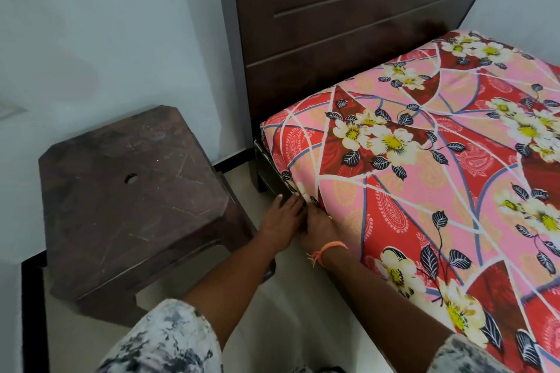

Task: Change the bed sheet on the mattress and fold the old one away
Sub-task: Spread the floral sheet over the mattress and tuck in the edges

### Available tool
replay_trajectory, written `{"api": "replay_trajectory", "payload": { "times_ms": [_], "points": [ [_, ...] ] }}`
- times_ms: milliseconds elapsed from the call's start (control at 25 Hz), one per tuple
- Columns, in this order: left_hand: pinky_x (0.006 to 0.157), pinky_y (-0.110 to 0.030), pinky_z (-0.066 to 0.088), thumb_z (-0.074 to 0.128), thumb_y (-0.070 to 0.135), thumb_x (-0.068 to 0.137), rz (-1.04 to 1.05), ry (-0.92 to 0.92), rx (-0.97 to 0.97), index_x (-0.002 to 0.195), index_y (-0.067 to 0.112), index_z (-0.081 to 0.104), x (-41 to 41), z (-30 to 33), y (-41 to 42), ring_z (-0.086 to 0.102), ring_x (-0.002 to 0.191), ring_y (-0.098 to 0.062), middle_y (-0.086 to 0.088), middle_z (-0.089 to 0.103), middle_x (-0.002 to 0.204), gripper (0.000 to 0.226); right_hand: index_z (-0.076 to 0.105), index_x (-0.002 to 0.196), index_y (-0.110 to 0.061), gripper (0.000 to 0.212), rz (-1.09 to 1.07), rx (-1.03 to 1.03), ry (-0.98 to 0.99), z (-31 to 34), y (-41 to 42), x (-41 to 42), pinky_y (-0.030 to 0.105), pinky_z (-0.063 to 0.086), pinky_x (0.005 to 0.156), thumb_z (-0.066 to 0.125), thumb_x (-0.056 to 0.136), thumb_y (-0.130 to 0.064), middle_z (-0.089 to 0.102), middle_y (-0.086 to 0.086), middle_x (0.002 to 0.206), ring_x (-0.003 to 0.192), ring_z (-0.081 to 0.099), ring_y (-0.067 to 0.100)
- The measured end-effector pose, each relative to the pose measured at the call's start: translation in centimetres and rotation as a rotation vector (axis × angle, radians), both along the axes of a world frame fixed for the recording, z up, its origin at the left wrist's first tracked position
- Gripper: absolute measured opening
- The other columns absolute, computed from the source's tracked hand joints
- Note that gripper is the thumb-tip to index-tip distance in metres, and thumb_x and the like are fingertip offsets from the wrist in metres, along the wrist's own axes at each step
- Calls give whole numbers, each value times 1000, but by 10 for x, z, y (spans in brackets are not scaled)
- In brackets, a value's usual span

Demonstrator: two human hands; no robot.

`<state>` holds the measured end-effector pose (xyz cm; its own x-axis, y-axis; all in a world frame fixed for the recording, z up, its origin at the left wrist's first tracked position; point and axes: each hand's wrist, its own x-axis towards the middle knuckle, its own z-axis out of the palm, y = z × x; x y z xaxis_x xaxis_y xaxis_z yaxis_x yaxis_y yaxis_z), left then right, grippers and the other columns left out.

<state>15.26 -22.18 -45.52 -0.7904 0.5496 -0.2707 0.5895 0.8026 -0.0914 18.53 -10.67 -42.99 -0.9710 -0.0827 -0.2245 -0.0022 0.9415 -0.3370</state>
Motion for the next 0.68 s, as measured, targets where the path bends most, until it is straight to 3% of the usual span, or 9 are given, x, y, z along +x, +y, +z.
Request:
{"api": "replay_trajectory", "payload": {
  "times_ms": [80, 160, 240, 280, 360, 400, 480, 600, 680],
  "points": [
    [123, -49, 5, 53, 27, 96, -61, -26, -87, 157, 11, 11, -9, -4, 0, 1, 153, -28, -11, 8, 165, 77, 29, 146, -3, 57, -64, -12, -20, -5, -3, -7, 31, 22, 115, 49, 96, -18, 38, 15, 149, 138, 37, 27],
    [123, -44, 6, 59, 27, 92, -75, -33, -61, 157, 8, 13, -14, -9, 2, 7, 152, -29, -14, 14, 163, 82, 27, 146, 0, 50, 3, 106, -100, -13, -1, -7, 30, 16, 116, 39, 102, -20, 39, 22, 145, 137, 35, 27],
    [121, -41, 13, 64, 29, 87, -53, -44, 37, 153, 9, 28, -25, -8, 9, 24, 146, -31, -14, 32, 156, 77, 39, 134, 6, 39, 124, 234, -227, -16, 4, -5, 31, 25, 113, 40, 102, -17, 50, 27, 112, 122, 44, 30],
    [119, -40, 19, 64, 31, 86, -58, -46, 53, 147, 11, 40, -32, -6, 13, 34, 140, -30, -13, 44, 148, 68, 41, 129, 7, 37, 51, 174, -268, -13, 4, -3, 33, 30, 111, 46, 99, -14, 51, 25, 108, 121, 47, 30],
    [112, -39, 28, 60, 34, 85, -95, -10, 41, 126, 17, 61, -47, -4, 17, 50, 124, -27, -6, 62, 128, 45, 22, 145, 6, 73, -78, 1, -152, -17, 5, -10, 34, 32, 111, 62, 87, -16, 43, 24, 139, 132, 42, 31],
    [109, -39, 31, 59, 34, 83, -89, -15, 40, 115, 19, 67, -50, 3, 18, 55, 116, -26, -4, 67, 116, 36, 11, 150, 3, 92, -24, -49, -164, -20, 7, -12, 34, 30, 113, 68, 82, -19, 32, 22, 150, 137, 36, 32],
    [110, -44, 28, 57, 32, 82, -38, -91, 61, 101, 18, 70, -55, 10, 18, 58, 109, -25, -3, 70, 104, 28, 0, 153, -3, 104, 65, -51, -214, -21, 9, -13, 35, 32, 112, 72, 80, -22, 25, 19, 154, 137, 36, 33],
    [112, -51, 28, 54, 32, 90, 34, -219, 134, 125, 16, 60, -44, 9, 20, 49, 125, -28, -9, 60, 129, 38, 5, 152, -1, 85, 37, 46, -156, -12, 6, -7, 37, 49, 92, 59, 89, -14, 50, 20, 137, 115, 58, 32],
    [103, -50, 42, 52, 30, 94, 144, -273, 342, 129, 15, 59, -24, 0, 7, 54, 122, -31, -15, 60, 130, 38, 33, 144, -1, 54, 103, 225, -84, -3, -6, -4, 37, 52, 85, 51, 94, -13, 61, 13, 126, 108, 64, 29]
  ]
}}
